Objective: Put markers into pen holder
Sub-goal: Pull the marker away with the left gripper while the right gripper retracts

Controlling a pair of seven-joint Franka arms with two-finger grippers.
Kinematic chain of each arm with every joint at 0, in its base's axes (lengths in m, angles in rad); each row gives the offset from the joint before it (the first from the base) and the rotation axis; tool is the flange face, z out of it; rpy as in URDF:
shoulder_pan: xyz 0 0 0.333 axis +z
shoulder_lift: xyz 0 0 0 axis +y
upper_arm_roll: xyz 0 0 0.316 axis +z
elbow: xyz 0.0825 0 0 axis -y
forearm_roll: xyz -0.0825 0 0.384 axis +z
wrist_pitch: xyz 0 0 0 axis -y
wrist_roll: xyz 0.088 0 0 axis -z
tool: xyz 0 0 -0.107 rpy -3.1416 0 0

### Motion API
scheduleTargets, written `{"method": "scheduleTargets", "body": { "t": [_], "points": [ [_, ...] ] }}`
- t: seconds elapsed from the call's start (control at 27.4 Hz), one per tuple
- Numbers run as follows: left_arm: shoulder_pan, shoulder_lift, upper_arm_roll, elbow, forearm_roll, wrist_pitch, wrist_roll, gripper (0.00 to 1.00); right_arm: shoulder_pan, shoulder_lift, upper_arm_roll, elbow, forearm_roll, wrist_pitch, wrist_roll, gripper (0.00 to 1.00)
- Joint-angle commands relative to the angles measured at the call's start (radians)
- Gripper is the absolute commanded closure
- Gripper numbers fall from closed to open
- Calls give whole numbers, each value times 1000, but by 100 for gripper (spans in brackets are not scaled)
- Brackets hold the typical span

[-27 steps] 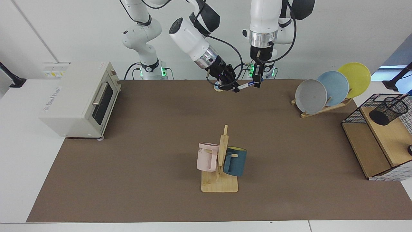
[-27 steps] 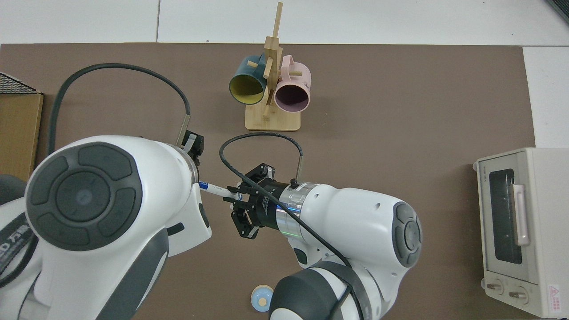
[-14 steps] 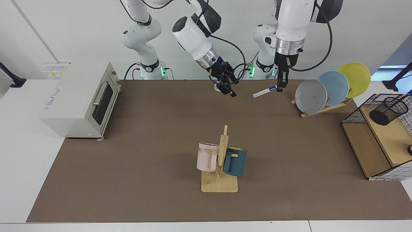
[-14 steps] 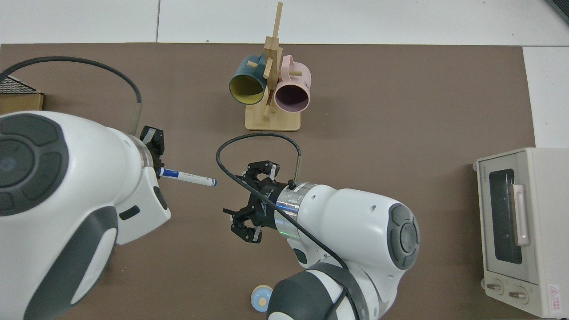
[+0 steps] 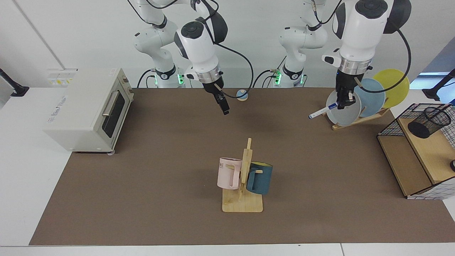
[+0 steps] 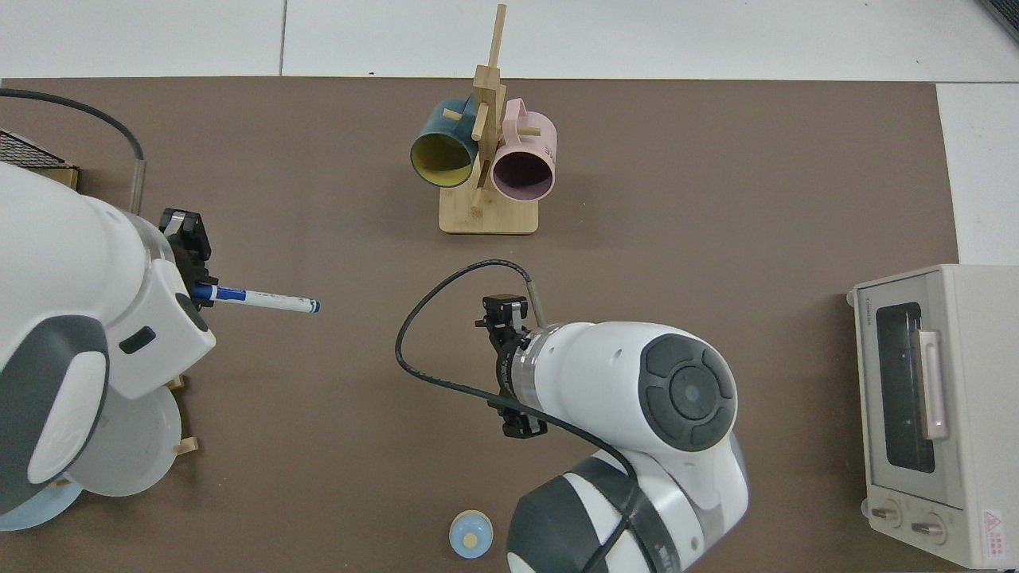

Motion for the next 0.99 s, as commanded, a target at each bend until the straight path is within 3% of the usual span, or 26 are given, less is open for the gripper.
{"method": "scheduleTargets", "body": {
  "t": [0.0,0.26,0.4,0.51,0.66,0.8,0.95],
  "points": [
    [0,5,14,-1,70,21,-4,100,-108,-55,9,-6,-82,-97,-266,0],
    [7,33,116,45,205,30,5,100,-266,-93,10,-4,-125,-163,-628,0],
    [10,62,123,95,331,32,80,100,-329,-95,7,5,-129,-246,-932,0],
    [26,113,152,170,353,30,133,100,-355,-110,3,6,-165,-275,-1113,0],
    [47,128,182,206,386,41,154,100,-393,-124,4,26,-226,-282,-1216,0],
    [50,131,192,206,408,46,153,100,-441,-125,4,75,-228,-318,-1340,0],
    [90,147,206,223,405,50,151,100,-484,-119,6,135,-225,-378,-1400,0]
  ]
}}
